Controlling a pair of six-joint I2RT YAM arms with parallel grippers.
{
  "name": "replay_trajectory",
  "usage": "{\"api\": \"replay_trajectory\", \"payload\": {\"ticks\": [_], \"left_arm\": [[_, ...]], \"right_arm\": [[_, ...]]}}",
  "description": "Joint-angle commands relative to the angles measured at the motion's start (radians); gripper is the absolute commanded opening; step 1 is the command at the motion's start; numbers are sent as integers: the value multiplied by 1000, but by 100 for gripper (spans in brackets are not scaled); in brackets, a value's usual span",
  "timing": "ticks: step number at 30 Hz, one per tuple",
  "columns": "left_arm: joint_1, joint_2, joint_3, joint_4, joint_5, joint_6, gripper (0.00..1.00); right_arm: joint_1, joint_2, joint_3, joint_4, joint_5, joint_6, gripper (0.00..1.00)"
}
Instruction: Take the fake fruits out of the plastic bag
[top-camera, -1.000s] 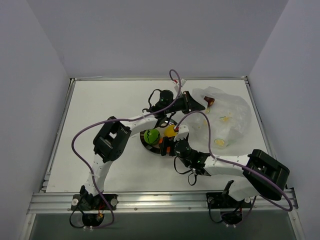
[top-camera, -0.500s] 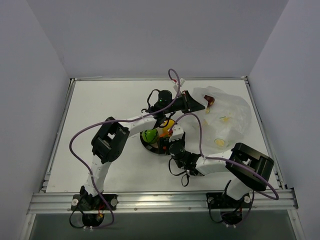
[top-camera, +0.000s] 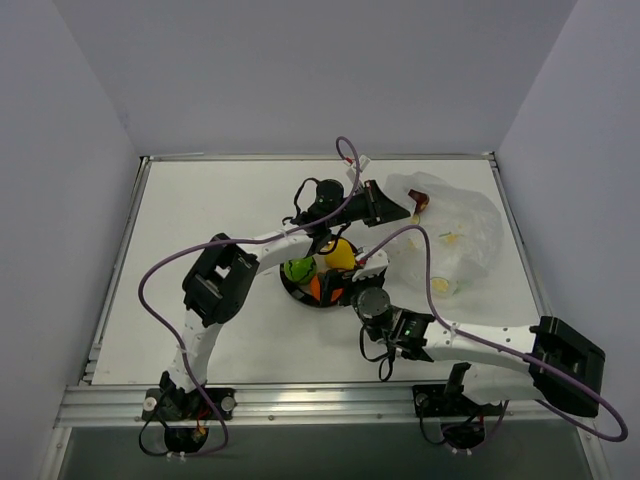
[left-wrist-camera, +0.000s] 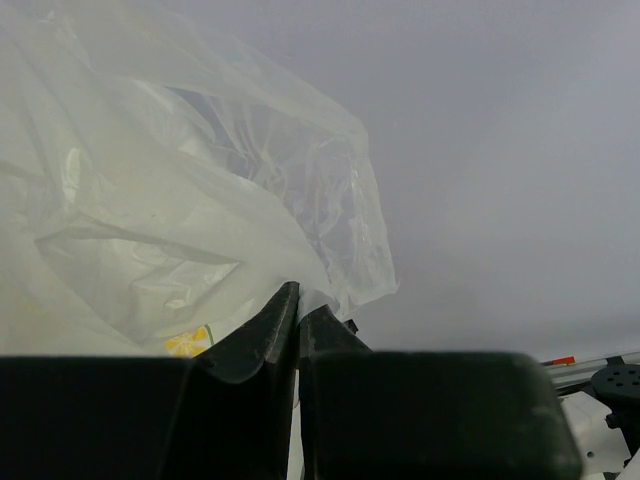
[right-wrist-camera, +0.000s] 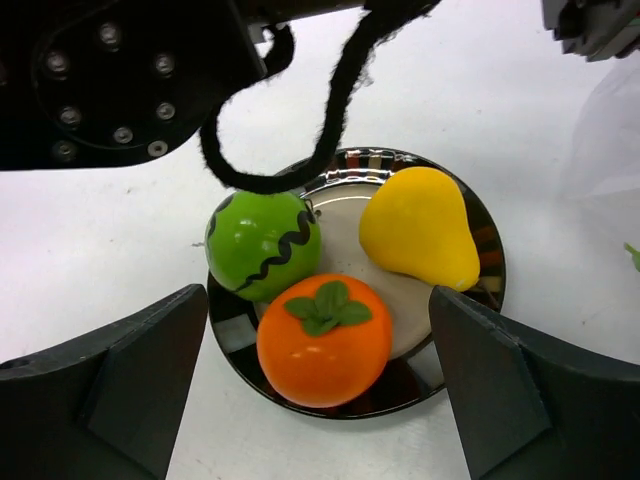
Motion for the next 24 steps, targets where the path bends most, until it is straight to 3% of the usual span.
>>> {"api": "replay_trajectory", "payload": {"ticks": [1,4,8,11,14,16,17,19,20,24], "left_arm": [[13,-80,40,49,8,-4,2],[13,-87,28,48,9,0,2],[13,-101,25,46,14,3,2],[11,-103,29,54,17,-4,2],[2,-98,29,72,17,-14,2],[-6,-92,28,80,19,-18,2],[-13,-83,28,94,20,-30,2],[-19,-81,28,97,22,-33,2],[-21,-81,26,98,23,-33,2],[-36,-94,25,100,25,-38,3]], "right_arm": [[-19,-10,4,-43,42,8,87],[-18,-39,6,-94,93,40,73],[-28,-183,-18,-160,194,57,29],[-38,-295,-37,-200,275,98,17],[-131,-337,-37,-273,337,193,12],[-278,-308,-29,-290,242,221,12],[-420,-230,-9,-284,173,233,12],[-465,-199,-6,-252,136,227,12],[-554,-147,6,-241,40,224,12],[-717,-58,1,-90,-143,189,13]]}}
